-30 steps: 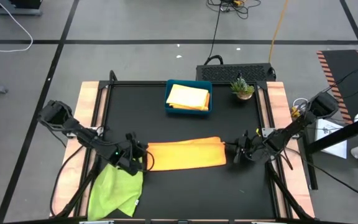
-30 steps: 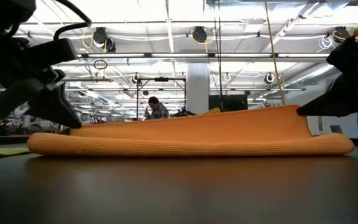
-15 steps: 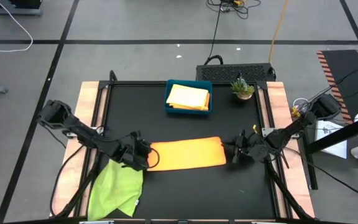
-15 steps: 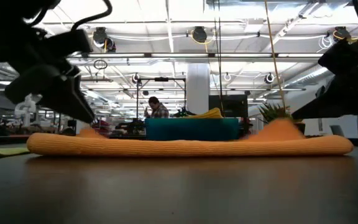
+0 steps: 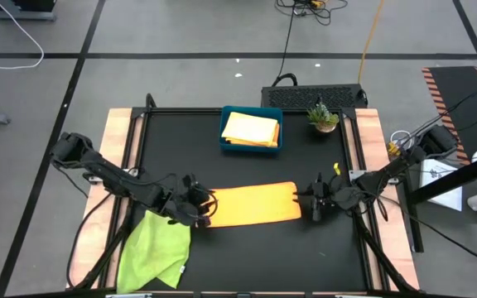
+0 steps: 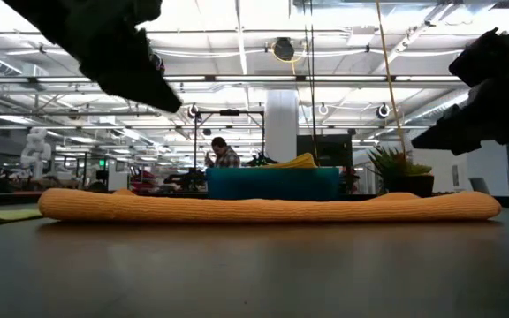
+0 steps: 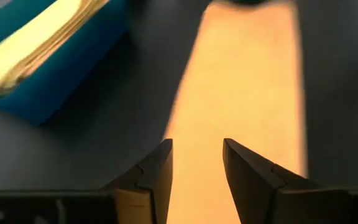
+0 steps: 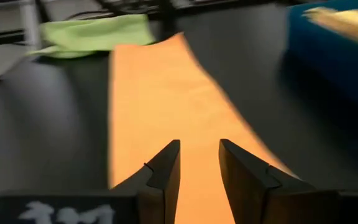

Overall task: Fold microfiber towels
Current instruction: Fold the orange microfiber cloth

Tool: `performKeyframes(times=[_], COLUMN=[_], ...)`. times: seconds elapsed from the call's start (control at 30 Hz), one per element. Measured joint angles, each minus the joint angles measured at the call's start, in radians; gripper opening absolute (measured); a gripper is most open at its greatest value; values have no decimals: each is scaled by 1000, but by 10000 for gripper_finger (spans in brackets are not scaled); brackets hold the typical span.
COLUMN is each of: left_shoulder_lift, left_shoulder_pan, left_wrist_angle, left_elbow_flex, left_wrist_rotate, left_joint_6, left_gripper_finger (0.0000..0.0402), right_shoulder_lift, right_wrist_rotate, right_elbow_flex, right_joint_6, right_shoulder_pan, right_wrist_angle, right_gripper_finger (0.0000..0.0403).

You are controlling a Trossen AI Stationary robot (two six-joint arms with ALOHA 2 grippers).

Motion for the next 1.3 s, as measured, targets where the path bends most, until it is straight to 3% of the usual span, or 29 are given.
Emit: performKeyframes(times=[0.13, 0.23, 0.4, 0.77, 1.03, 1.2, 1.3], left_shoulder_lift=[43, 86, 117, 117, 116, 114, 114], left_shoulder_pan=[-8, -24, -44, -15, 63, 130, 153], left_wrist_angle=[203, 306, 308, 269, 178, 192, 221], left_elbow_flex=[-28, -27, -29, -29, -29, -29, -29], left_wrist_rotate=[38, 45, 10, -33, -31, 74, 122], left_joint_6=[27, 42, 40, 77, 129, 52, -12], left_gripper_finger=[143, 143, 143, 143, 143, 143, 143], right_shoulder_lift=[46, 92, 161, 268, 283, 283, 283], right_wrist_rotate=[-83, -83, -79, -78, -81, -86, -155], right_elbow_flex=[0, 2, 8, 123, 96, 87, 96], right_joint_6=[5, -13, -105, -219, -285, -206, -150], right_shoulder_pan=[1, 2, -3, -65, -68, -69, -69], right_wrist_angle=[72, 129, 245, 245, 225, 236, 250], right_gripper_finger=[101, 100, 100, 100, 100, 100, 100])
